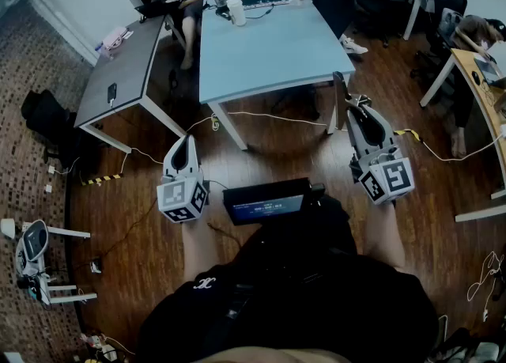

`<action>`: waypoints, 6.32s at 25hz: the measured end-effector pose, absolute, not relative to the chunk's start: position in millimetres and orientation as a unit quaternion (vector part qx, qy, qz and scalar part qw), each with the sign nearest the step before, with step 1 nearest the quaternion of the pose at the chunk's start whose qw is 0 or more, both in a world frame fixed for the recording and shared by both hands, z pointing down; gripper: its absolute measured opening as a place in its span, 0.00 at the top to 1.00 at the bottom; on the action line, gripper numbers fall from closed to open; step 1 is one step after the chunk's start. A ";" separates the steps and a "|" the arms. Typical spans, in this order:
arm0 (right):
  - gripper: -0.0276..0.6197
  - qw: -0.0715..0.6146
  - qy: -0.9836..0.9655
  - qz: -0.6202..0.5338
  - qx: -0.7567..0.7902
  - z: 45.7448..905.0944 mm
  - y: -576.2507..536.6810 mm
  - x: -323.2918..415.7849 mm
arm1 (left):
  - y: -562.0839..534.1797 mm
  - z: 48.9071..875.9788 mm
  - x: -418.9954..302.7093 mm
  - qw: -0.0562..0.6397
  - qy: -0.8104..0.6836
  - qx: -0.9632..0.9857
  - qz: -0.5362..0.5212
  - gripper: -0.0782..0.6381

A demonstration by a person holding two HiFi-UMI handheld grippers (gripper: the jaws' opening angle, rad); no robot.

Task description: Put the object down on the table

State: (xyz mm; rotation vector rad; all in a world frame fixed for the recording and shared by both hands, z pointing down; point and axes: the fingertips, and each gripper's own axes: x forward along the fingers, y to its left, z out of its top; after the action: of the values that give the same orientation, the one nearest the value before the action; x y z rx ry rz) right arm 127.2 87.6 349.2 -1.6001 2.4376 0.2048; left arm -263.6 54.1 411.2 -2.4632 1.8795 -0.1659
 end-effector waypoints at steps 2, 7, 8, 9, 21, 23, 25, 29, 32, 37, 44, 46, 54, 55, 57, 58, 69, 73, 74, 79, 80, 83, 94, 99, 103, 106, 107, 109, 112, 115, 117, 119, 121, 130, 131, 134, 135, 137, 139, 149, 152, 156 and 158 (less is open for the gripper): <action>0.83 0.114 0.834 0.078 -0.535 347.4 83.2 125.1 | 48.9 413.6 -259.3 0.022 0.602 -0.796 -0.054 0.90; 0.83 0.123 0.841 0.091 -0.518 351.0 65.4 119.4 | 29.5 419.7 -254.8 0.026 0.598 -0.799 -0.059 0.90; 0.83 0.128 0.841 0.091 -0.518 355.8 62.1 122.4 | 26.7 422.9 -252.4 0.029 0.599 -0.798 -0.061 0.90; 0.83 0.133 0.840 0.091 -0.518 361.4 58.4 126.6 | 23.8 426.5 -249.0 0.032 0.599 -0.797 -0.062 0.90; 0.83 0.144 0.841 0.085 -0.515 364.2 -145.5 170.7 | -171.8 404.2 -200.7 0.056 0.601 -0.795 -0.064 0.90; 0.83 0.140 0.843 0.085 -0.513 360.3 -185.7 180.5 | -210.4 399.4 -189.7 0.055 0.603 -0.794 -0.061 0.90; 0.83 0.135 0.845 0.088 -0.510 356.4 -224.2 188.8 | -247.8 395.8 -180.6 0.053 0.605 -0.792 -0.056 0.90; 0.83 0.124 0.852 0.089 -0.501 353.3 -289.0 200.5 | -308.3 389.2 -160.9 0.050 0.606 -0.792 -0.052 0.90; 0.83 0.117 0.860 0.087 -0.488 356.1 -324.5 200.3 | -337.1 391.2 -153.0 0.049 0.611 -0.789 -0.051 0.90; 0.83 0.105 0.872 0.055 -0.475 371.6 -368.7 184.0 | -368.8 402.8 -156.2 0.031 0.612 -0.788 -0.064 0.90; 0.83 0.070 0.867 0.008 -0.494 415.4 -421.6 160.7 | -407.4 411.4 -181.0 0.015 0.611 -0.788 -0.074 0.90; 0.83 0.050 0.866 -0.019 -0.497 440.9 -442.1 151.7 | -417.3 413.6 -189.0 0.011 0.615 -0.785 -0.072 0.90; 0.83 -0.072 0.860 -0.188 -0.469 610.2 -496.6 106.9 | -419.7 442.3 -190.5 -0.018 0.613 -0.786 -0.080 0.90; 0.83 -0.096 0.856 -0.202 -0.466 630.9 -499.3 101.6 | -420.1 442.6 -191.4 -0.018 0.615 -0.784 -0.080 0.90; 0.83 -0.144 0.847 -0.224 -0.460 668.7 -502.1 92.0 | -421.2 443.8 -192.5 -0.020 0.618 -0.782 -0.084 0.90; 0.83 -0.163 0.843 -0.237 -0.455 685.1 -502.5 88.0 | -421.2 445.2 -192.1 -0.022 0.618 -0.781 -0.088 0.90; 0.78 -0.251 0.829 -0.291 -0.407 763.3 -508.3 70.0 | -397.9 462.4 -209.2 -0.043 0.654 -0.748 -0.110 0.90; 0.51 -0.277 0.830 -0.256 -0.410 764.2 -514.0 60.6 | -395.4 460.4 -220.3 -0.042 0.669 -0.735 -0.102 0.90; 0.48 -0.281 0.833 -0.242 -0.411 761.8 -516.0 58.8 | -396.2 459.3 -220.1 -0.042 0.669 -0.735 -0.102 0.90; 0.42 -0.259 0.835 -0.189 -0.447 738.8 -530.5 73.2 | -398.2 456.3 -208.6 -0.030 0.665 -0.740 -0.099 0.90; 0.42 -0.238 0.834 -0.188 -0.460 727.8 -535.4 78.3 | -398.6 456.0 -207.8 -0.028 0.665 -0.740 -0.098 0.90; 0.41 -0.156 0.835 -0.169 -0.499 675.3 -551.0 96.9 | -403.8 455.2 -204.7 -0.025 0.664 -0.742 -0.093 0.90; 0.53 -0.002 0.800 0.135 -0.584 433.7 -514.9 175.6 | -430.8 448.4 -165.4 -0.003 0.632 -0.770 -0.090 0.90; 0.85 0.069 0.768 0.173 -0.612 375.2 -478.7 218.3 | -437.5 440.2 -154.4 0.004 0.626 -0.775 -0.084 0.90; 0.95 0.090 0.758 0.173 -0.623 357.4 -451.2 245.0 | -438.2 434.8 -148.4 0.007 0.626 -0.775 -0.079 0.90; 0.95 0.085 0.759 0.166 -0.624 362.2 -436.9 258.9 | -434.1 434.9 -136.3 0.011 0.625 -0.777 -0.080 0.90; 0.95 0.082 0.759 0.164 -0.625 364.1 -432.5 262.1 | -432.4 435.8 -132.5 0.011 0.624 -0.777 -0.079 0.90; 0.95 0.078 0.759 0.165 -0.625 365.6 -422.5 266.6 | -428.1 438.1 -126.2 0.009 0.623 -0.778 -0.078 0.90; 0.96 0.078 0.755 0.166 -0.630 364.4 -402.4 276.2 | -420.8 442.1 -118.8 0.005 0.617 -0.783 -0.079 0.90; 0.99 0.077 0.751 0.160 -0.636 365.6 -381.2 286.7 | -412.9 433.7 -114.2 0.011 0.613 -0.787 -0.072 0.90; 0.99 0.075 0.751 0.152 -0.638 368.9 -364.8 289.4 | -402.6 424.8 -112.8 0.021 0.609 -0.790 -0.065 0.90; 0.99 0.077 0.749 0.150 -0.640 369.0 -346.0 288.0 | -388.9 419.9 -113.5 0.028 0.604 -0.794 -0.062 0.90; 0.99 0.080 0.748 0.153 -0.641 365.8 -325.2 282.6 | -371.8 418.2 -117.0 0.030 0.601 -0.797 -0.060 0.90; 0.99 0.092 0.744 0.150 -0.645 375.4 -180.2 229.6 | -234.5 427.2 -157.0 0.041 0.582 -0.810 -0.064 0.90; 0.99 0.090 0.746 0.148 -0.643 378.0 -161.4 219.0 | -218.0 431.3 -163.2 0.040 0.578 -0.812 -0.065 0.90; 0.99 0.081 0.755 0.141 -0.635 383.5 -109.0 187.1 | -175.8 439.2 -179.3 0.033 0.572 -0.817 -0.068 0.90; 0.99 0.079 0.757 0.140 -0.633 381.8 -92.5 180.0 | -161.9 437.0 -183.0 0.032 0.570 -0.818 -0.067 0.90; 0.99 0.075 0.755 0.140 -0.636 374.9 -63.5 176.4 | -134.9 430.2 -185.5 0.034 0.566 -0.821 -0.064 0.90; 0.99 0.079 0.750 0.138 -0.642 367.2 -44.7 179.7 | -117.4 425.3 -186.2 0.034 0.564 -0.823 -0.057 0.90; 1.00 0.066 0.749 0.139 -0.644 364.8 -10.7 192.2 | -73.7 419.5 -179.3 0.032 0.573 -0.818 -0.052 0.90; 1.00 0.063 0.753 0.144 -0.640 361.2 -9.8 204.8 | -66.6 415.0 -166.8 0.031 0.578 -0.814 -0.046 0.90; 1.00 0.059 0.759 0.151 -0.631 355.1 -4.2 222.1 | -53.5 413.2 -145.2 0.034 0.580 -0.813 -0.048 0.90; 1.00 0.057 0.762 0.150 -0.627 355.3 -3.7 230.1 | -50.6 413.7 -137.7 0.028 0.582 -0.812 -0.046 0.90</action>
State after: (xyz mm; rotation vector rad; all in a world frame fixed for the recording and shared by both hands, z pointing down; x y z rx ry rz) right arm 230.1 -3.7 355.3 -1.9010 2.3119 0.4533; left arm -137.7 -50.6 413.7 -2.5050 1.7960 -0.1414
